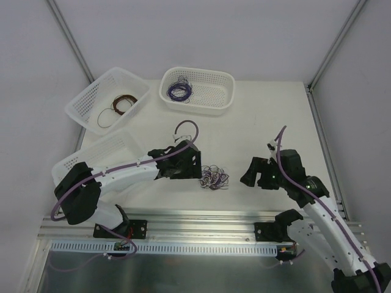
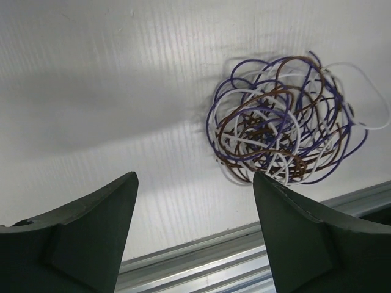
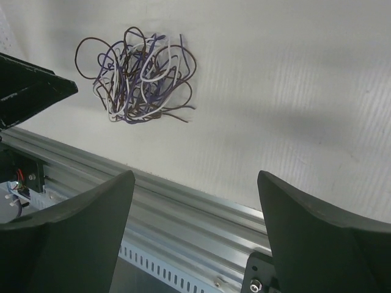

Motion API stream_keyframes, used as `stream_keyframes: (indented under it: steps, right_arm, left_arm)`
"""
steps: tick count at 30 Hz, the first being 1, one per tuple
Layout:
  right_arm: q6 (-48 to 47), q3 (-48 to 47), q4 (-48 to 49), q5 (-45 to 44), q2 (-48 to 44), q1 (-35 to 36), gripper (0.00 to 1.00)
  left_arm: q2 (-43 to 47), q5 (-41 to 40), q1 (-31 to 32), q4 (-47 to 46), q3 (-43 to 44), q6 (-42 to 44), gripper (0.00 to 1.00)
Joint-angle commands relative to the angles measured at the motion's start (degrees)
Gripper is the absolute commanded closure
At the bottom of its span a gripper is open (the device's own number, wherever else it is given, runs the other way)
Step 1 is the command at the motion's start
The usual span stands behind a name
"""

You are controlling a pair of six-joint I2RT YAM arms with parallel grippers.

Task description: Untangle the cables

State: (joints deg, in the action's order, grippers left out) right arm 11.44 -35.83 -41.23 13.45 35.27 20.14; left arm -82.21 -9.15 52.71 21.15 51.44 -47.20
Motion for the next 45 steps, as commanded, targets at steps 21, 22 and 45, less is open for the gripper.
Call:
stream_keyframes:
  steps: [21, 22, 45]
  right_arm:
    - [16.0, -0.7, 28.0, -18.6, 24.7, 23.7, 0.24]
    - [16.2, -0.8, 28.4, -18.6, 25.5, 24.1, 0.24]
    - [15.5, 0.7, 19.3, -32.9, 29.2, 25.4, 0.99]
  left_arm:
    - [-6.1, 10.1, -5.2, -12.9, 0.1, -4.9, 0.62]
    - [-6.4, 10.2, -5.1, -13.0, 0.1, -4.9, 0.64]
    - [14.3, 3.5, -7.8, -1.9, 3.7, 3.9, 1.00]
